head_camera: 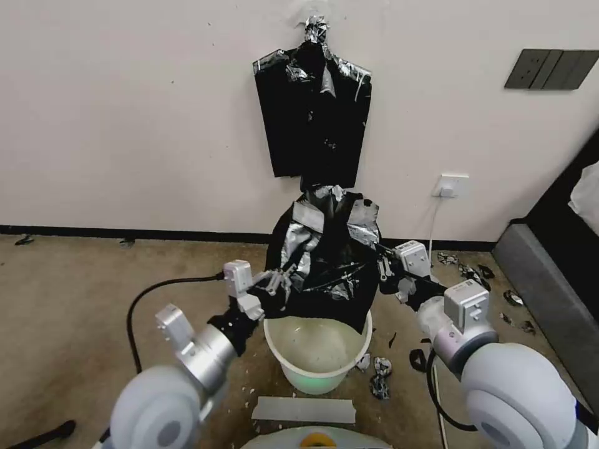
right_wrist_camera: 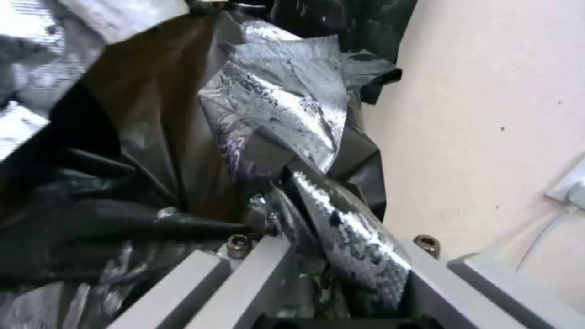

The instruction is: Place a trash bag onto the trash bin.

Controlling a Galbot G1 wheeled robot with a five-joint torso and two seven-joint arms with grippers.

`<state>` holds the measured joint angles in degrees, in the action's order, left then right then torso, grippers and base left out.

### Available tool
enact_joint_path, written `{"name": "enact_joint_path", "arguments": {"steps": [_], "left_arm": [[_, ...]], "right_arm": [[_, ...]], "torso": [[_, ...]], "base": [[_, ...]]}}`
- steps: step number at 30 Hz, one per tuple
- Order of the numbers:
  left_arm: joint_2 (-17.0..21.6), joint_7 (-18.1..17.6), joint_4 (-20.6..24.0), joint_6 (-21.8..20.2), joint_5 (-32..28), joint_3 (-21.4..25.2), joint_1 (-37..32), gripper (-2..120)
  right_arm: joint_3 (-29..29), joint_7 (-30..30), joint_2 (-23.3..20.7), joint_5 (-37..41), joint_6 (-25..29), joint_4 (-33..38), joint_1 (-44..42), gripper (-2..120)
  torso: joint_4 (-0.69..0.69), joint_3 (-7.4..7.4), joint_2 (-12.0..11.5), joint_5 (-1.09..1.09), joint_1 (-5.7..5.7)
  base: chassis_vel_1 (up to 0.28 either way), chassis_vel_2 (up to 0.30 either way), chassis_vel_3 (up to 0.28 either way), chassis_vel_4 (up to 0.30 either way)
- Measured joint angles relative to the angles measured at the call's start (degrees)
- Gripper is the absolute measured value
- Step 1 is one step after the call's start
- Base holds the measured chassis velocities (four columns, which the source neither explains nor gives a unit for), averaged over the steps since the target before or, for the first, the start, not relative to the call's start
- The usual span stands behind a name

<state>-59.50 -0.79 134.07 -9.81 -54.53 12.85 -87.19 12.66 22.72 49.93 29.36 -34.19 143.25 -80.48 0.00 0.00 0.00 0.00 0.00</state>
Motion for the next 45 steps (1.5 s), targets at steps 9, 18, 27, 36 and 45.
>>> {"name": "enact_joint_path", "arguments": {"steps": [9,18,27,36,45], "left_arm": [[-1.6,1.0,-1.9,1.0,1.2,-0.4,-0.6,0],[-7.3,2.2,-5.9,2.4,7.0,-3.2,-3.2,0],[-9.7,0.6,-6.5,2.5,15.1,-0.4,-10.2,0],[-10.0,-2.5,-3.4,-1.5,22.0,2.9,-18.2,0],[-10.4,-4.5,0.0,-3.0,26.2,4.2,-23.5,0]], "right_arm": [[-0.1,0.0,-0.1,0.1,0.0,0.0,-3.2,0],[0.1,0.2,-0.7,0.1,0.3,0.0,-6.0,0],[-0.5,0.7,-1.3,0.2,0.7,-0.5,-9.9,0],[-1.2,1.1,-2.4,-2.2,1.9,-2.3,-15.1,0],[-2.3,0.3,-2.3,-7.2,3.7,-4.5,-19.1,0]], "torso": [[0.00,0.00,0.0,0.01,0.00],[0.00,0.00,0.0,0.00,0.00],[0.01,0.00,0.0,0.00,0.00],[0.01,0.00,0.0,0.00,0.00],[0.00,0.00,0.0,0.00,0.00]], "base": [[0.000,0.000,0.000,0.000],[0.000,0.000,0.000,0.000],[0.000,0.000,0.000,0.000],[0.000,0.000,0.000,0.000],[0.000,0.000,0.000,0.000]]}}
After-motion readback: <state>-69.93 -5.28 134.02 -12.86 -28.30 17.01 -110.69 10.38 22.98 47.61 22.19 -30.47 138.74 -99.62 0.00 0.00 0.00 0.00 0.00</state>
